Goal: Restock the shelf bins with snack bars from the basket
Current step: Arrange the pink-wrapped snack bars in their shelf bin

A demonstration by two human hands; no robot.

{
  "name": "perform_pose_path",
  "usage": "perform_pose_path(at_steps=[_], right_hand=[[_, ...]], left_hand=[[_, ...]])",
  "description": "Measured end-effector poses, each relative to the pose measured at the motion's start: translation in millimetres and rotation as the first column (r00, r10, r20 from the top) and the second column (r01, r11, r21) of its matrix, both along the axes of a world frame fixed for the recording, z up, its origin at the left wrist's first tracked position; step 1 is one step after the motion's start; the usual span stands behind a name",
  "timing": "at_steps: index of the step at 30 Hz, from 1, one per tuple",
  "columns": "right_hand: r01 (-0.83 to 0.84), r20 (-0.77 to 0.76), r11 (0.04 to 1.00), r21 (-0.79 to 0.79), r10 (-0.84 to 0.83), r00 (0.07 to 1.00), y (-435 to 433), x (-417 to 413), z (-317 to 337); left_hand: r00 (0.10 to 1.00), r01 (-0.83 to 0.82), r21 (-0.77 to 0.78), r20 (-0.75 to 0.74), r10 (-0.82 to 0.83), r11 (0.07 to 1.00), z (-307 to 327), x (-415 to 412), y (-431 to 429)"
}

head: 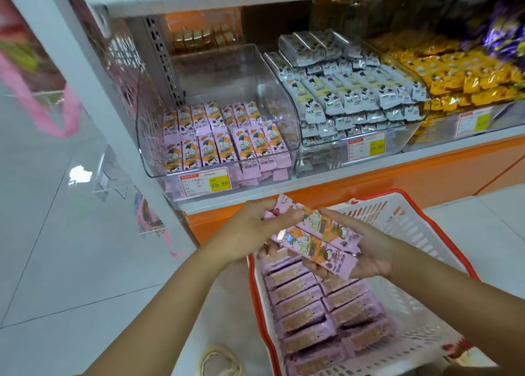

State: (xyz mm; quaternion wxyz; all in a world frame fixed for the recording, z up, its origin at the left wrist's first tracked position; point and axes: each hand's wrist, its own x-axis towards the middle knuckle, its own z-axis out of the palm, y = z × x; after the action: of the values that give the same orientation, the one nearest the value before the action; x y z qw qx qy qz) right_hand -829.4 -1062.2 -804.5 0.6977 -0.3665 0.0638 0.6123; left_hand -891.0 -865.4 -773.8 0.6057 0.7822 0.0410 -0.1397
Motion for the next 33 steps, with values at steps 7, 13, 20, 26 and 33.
perform_pose_path(at_steps=[7, 13, 20, 26, 33], right_hand=[[0.096, 0.656, 0.970, -0.224, 0.077, 0.751, 47, 17, 74], [0.309, 0.720, 0.887, -0.344, 0.460, -0.519, 84, 24, 95], [0.385, 0.496, 0.899, -0.208, 0.436, -0.750, 132, 44, 96], [0.408, 0.652, 0.859, -0.310, 0.504, -0.566, 160, 96, 114], [0.658, 0.362, 0.424, -0.623, 0.901, -0.237, 218, 161, 109]], left_hand=[[0.937, -0.312, -0.029, 0.154, 0.312, 0.950, 37, 6, 32], [0.786, -0.577, -0.088, 0.211, 0.582, 0.812, 54, 9, 69], [0.711, -0.646, -0.255, 0.140, 0.689, 0.719, 60, 20, 89], [0.705, -0.640, -0.245, 0.190, 0.683, 0.728, 52, 23, 104], [0.815, -0.535, 0.429, 0.488, 0.312, 0.728, 27, 24, 100]])
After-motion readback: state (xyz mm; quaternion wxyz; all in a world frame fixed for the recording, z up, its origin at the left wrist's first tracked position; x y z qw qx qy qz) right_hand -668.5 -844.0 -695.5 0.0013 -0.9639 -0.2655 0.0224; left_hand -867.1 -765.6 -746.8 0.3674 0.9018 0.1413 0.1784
